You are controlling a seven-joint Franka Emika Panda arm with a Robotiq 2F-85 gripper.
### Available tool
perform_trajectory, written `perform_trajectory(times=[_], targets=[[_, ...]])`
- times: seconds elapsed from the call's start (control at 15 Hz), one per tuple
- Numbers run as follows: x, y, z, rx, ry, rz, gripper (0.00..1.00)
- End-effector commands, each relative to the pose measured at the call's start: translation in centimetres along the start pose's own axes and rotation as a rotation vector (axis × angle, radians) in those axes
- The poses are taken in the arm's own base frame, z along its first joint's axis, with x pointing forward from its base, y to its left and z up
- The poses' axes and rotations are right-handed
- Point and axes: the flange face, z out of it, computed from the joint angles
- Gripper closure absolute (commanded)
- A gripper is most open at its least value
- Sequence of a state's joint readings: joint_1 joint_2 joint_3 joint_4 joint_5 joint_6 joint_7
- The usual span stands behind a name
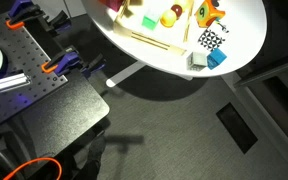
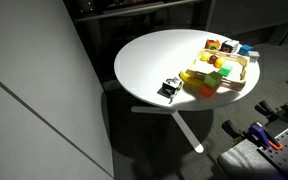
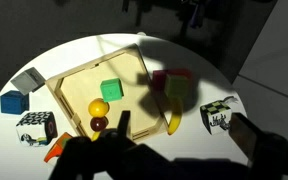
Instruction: Put the light green block on the wooden tray
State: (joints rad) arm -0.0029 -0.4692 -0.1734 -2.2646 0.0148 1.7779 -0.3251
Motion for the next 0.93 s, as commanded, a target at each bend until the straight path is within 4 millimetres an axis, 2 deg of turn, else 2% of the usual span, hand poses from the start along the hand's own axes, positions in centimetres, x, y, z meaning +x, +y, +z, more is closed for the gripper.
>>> perform_trajectory(times=[0.0,0.47,0.87], targets=[[0.0,0.0,-0.1,0.000,0.000,0.000,0.00],[0.0,0.0,-0.2,0.000,0.002,0.000,0.00],[1.0,0.5,3.0,0.007,-0.062,0.016,0.00]])
